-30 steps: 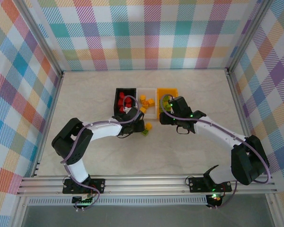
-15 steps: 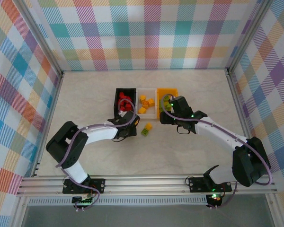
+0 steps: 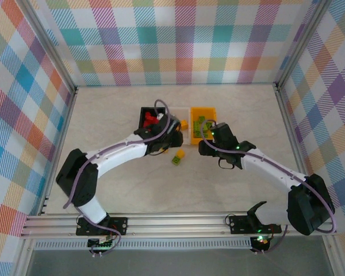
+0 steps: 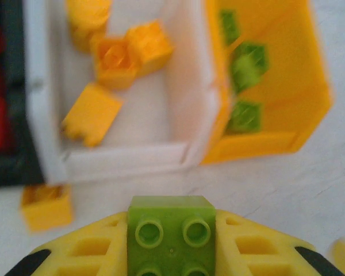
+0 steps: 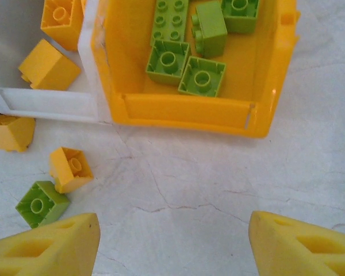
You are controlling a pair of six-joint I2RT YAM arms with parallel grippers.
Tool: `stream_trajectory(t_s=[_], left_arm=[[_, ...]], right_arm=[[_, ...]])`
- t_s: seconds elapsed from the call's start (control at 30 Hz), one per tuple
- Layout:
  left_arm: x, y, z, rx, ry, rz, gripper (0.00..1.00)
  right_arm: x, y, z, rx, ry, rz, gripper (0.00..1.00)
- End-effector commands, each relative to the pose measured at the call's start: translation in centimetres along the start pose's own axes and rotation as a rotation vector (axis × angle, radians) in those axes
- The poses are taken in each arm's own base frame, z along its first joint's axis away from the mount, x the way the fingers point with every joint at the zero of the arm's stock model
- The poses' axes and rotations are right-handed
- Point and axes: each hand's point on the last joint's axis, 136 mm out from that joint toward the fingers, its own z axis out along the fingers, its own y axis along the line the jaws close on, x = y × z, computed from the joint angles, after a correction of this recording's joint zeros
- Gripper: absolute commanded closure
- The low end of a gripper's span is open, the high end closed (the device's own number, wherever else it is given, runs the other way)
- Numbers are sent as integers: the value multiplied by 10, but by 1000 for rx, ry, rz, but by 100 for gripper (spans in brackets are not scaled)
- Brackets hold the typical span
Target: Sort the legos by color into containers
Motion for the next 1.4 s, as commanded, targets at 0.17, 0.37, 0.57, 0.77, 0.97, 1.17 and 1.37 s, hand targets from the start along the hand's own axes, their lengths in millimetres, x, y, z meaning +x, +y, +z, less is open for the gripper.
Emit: stream_trajectory(t_s=[0.17, 0.37, 0.57, 0.77, 0.97, 1.17, 1.37], left_arm=[[-37, -53, 52, 49, 42, 77, 70], [-49, -70, 82, 36, 68, 94, 69], [-61, -82, 80, 56, 45, 81, 44], [-77, -80, 48, 80, -22, 52, 25], [-72, -33, -5, 78, -93, -31, 16], [-31, 35, -57, 41, -127, -115, 11], [13, 88, -97, -34, -158, -137, 0]], right_arm=[[3, -6, -6, 11, -10, 19, 30], [2, -5, -9, 2, -15, 20, 30], [5, -4, -10, -9, -15, 14, 28], [5, 5, -11, -58, -9, 1, 29], [11, 28, 0, -100, 6, 27, 30], [18, 67, 19, -95, -17, 61, 31], [24, 86, 45, -64, 7, 125, 31]])
